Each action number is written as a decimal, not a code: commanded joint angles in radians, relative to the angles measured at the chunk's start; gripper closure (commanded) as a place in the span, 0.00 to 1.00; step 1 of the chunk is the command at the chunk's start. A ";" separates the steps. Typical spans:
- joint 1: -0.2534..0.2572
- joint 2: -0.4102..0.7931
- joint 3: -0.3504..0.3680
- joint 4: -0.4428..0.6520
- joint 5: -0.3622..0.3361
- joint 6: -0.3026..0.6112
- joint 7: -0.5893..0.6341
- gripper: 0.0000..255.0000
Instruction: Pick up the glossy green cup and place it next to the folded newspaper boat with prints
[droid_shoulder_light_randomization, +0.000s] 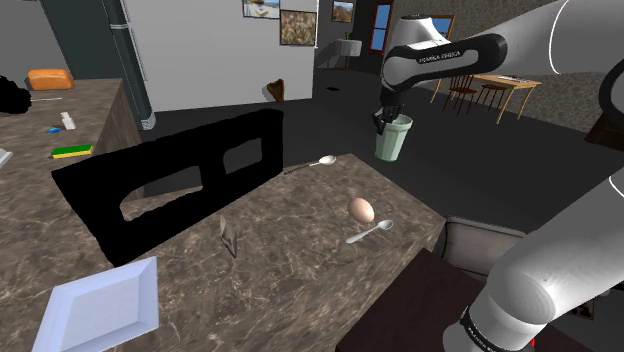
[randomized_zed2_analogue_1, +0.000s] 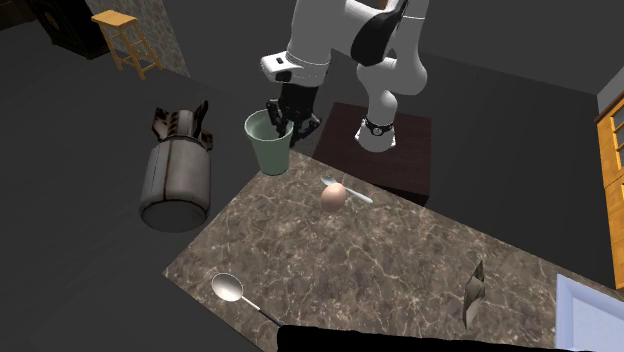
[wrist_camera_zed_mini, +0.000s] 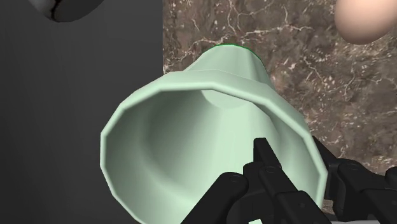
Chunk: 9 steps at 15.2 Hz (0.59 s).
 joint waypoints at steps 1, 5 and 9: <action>0.001 -0.001 0.001 0.026 0.003 -0.026 -0.005 1.00; 0.002 -0.001 0.003 0.079 0.007 -0.079 -0.013 1.00; 0.020 -0.020 0.036 0.078 0.003 -0.105 0.035 1.00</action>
